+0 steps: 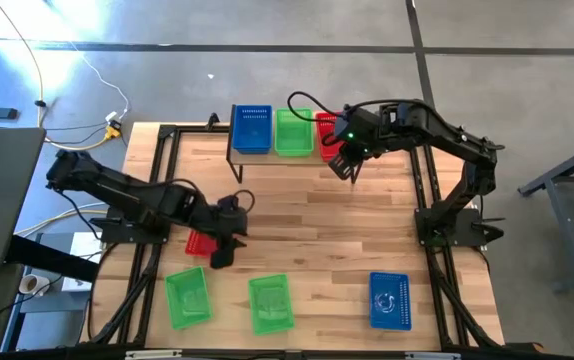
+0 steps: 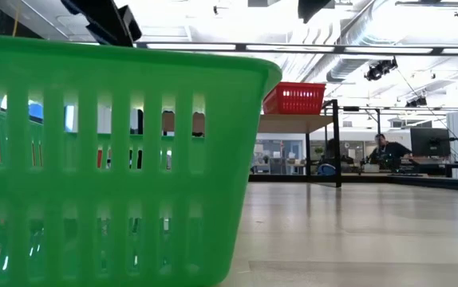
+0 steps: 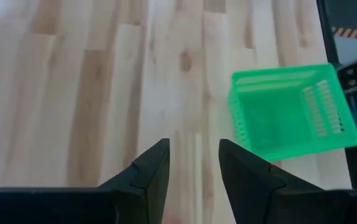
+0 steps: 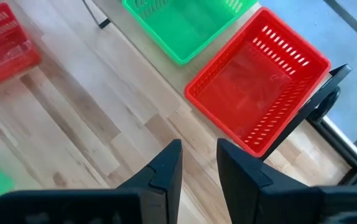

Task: Stack baskets on shelf by color
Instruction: Stack the right green bin on top of the green bin on the shelf

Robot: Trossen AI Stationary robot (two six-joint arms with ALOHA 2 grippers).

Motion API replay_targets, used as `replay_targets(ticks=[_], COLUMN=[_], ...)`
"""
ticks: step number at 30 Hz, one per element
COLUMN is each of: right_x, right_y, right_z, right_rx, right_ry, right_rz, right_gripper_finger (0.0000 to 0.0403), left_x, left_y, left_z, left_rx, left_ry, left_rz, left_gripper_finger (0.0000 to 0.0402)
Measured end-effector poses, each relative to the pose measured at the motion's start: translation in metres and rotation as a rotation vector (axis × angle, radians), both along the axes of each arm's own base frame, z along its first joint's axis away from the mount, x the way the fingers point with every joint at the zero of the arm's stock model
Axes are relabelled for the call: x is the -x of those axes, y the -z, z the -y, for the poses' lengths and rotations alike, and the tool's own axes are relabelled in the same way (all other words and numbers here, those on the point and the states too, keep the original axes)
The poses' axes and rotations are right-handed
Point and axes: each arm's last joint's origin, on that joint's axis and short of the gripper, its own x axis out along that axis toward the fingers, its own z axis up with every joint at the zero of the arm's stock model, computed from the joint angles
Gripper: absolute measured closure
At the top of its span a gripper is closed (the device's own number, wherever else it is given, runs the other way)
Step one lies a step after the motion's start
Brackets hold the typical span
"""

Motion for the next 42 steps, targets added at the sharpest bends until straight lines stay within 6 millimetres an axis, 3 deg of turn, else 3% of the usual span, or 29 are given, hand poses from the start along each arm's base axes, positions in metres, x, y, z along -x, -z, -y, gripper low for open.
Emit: replay_targets(ticks=[16, 23, 32, 42], right_x=[0.000, -0.001, -0.001, -0.001], right_y=[0.000, 0.000, 0.000, 0.000], right_z=[0.001, 0.001, 0.001, 0.001], right_rx=[0.027, 0.029, 0.031, 0.037], right_ry=[-0.011, -0.013, -0.014, -0.013], right_rz=[-0.008, -0.008, -0.006, -0.007], right_gripper_finger=[0.0316, 0.0316, 0.0316, 0.0316], left_x=[-0.039, -0.054, -0.056, -0.066], left_y=[0.037, 0.028, 0.037, 0.061], left_z=[0.036, 0.047, 0.056, 0.061], left_rx=[0.083, 0.088, 0.067, 0.063], left_ry=[0.051, 0.063, 0.064, 0.056], left_rz=[0.003, 0.001, -0.077, -0.150], left_gripper_finger=[0.0271, 0.0271, 0.0271, 0.0271])
